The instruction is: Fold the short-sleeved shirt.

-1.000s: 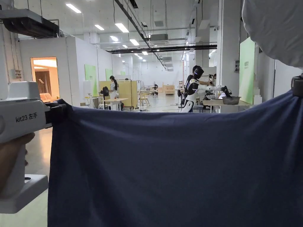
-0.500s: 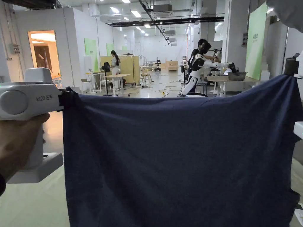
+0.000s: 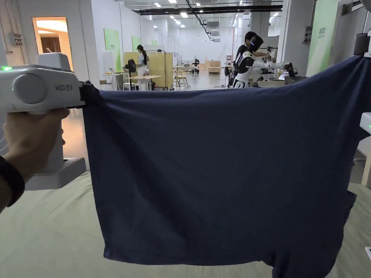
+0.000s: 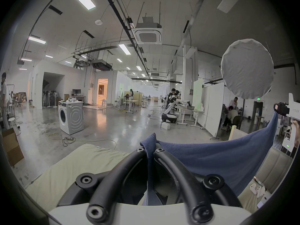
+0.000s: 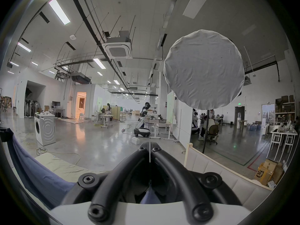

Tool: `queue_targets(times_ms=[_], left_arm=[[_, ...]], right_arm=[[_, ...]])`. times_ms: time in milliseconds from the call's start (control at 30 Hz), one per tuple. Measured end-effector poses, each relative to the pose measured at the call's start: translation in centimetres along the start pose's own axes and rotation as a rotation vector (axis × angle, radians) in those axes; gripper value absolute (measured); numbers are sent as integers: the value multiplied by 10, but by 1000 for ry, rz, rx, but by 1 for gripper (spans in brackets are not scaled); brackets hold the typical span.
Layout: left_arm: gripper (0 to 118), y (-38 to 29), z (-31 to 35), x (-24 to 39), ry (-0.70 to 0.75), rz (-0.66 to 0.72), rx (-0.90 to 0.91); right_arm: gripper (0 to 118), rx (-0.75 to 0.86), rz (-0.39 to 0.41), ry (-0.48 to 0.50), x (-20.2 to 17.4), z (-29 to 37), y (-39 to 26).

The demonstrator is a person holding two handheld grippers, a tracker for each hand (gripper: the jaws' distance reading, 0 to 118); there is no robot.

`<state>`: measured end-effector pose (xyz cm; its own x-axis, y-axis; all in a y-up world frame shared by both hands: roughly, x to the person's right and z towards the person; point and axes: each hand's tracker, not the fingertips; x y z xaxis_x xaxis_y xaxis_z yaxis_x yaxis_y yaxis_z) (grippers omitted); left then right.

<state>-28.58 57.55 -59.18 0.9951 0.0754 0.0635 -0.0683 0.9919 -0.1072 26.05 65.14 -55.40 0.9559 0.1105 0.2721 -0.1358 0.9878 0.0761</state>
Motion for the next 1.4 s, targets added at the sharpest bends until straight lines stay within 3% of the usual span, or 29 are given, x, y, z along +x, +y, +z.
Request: queue_targets(times_ms=[100, 233, 367, 433, 467, 500, 533, 567, 600, 633, 667, 733, 833, 1133, 1267, 1400], left_arm=[[5, -10, -16, 8, 37, -65, -39], [5, -33, -24, 11, -25, 44, -41], [5, -77, -28, 13, -15, -16, -97], [5, -110, -24, 13, -39, -22, -161], [5, -126, -21, 11, -39, -2, -187], [5, -143, -17, 9, -41, 8, -212], [5, -159, -12, 5, -49, 15, -216], [5, -173, -7, 2, -52, 16, -232], [5, -189, 2, -1, -57, 24, -241], [5, -202, 11, -3, -62, 28, -246], [5, -218, 22, -8, -75, 19, -256], [5, -245, 49, -15, -109, 34, -256], [5, -291, 100, -30, -163, 46, -259], [5, -384, 260, -47, -155, 104, -291], [5, -417, 293, -52, -182, 95, -348], [5, -444, 297, -56, -180, 97, -453]], right_arm=[[0, -21, 50, 4, -3, -7, -11], [0, -47, 2, 30, -1, -6, -38], [0, -102, 2, 49, -2, 6, -84], [0, -197, -39, 74, -1, 20, -124], [0, -155, 25, 86, -2, 26, -134], [0, -173, 37, 95, -3, 37, -153], [0, -246, -28, 115, -2, 46, -174], [0, -259, -8, 132, -1, 55, -187], [0, -267, -65, 147, 3, 69, -207], [0, -261, -61, 188, 7, 82, -219], [0, -408, -182, 237, 10, 94, -242], [0, -334, -93, 223, 18, 133, -264], [0, -407, -157, 282, 31, 190, -297], [0, -528, -260, 232, 61, 362, -361], [0, -618, -192, 240, 60, 400, -384], [0, -689, -212, 227, 61, 410, -405]])
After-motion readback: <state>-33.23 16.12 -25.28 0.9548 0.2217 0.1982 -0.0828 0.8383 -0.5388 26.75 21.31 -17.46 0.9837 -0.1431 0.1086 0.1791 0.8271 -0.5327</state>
